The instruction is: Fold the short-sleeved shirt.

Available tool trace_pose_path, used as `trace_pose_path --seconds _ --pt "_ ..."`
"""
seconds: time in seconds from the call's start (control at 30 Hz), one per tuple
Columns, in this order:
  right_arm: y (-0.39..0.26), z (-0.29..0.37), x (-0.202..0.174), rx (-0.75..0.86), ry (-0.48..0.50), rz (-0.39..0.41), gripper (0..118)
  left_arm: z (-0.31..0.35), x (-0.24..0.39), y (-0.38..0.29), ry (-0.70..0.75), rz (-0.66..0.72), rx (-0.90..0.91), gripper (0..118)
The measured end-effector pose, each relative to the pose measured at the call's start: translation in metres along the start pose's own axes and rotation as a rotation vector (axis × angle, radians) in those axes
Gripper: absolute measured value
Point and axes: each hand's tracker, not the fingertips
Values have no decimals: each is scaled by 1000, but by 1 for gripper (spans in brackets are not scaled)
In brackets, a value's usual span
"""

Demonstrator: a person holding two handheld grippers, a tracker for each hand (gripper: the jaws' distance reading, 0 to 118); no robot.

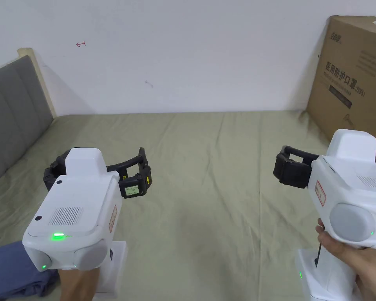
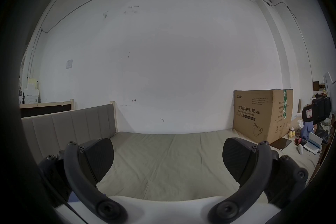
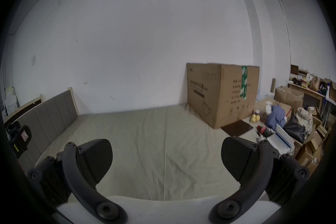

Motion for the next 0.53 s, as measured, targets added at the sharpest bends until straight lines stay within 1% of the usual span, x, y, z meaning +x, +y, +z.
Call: trace_pose_path --seconds 0.1,0.2,0.37,0.53 --pt "-7 7 0 120 48 -4 117 0 0 0 -1 -1 0 118" --pt "-14 11 0 202 58 10 118 0 0 1 -1 -3 -1 118" --pt "-15 10 -1 215 55 36 118 1 1 2 -2 -5 2 118" --pt "-16 10 0 223 53 40 118 0 2 1 -3 -5 -2 118"
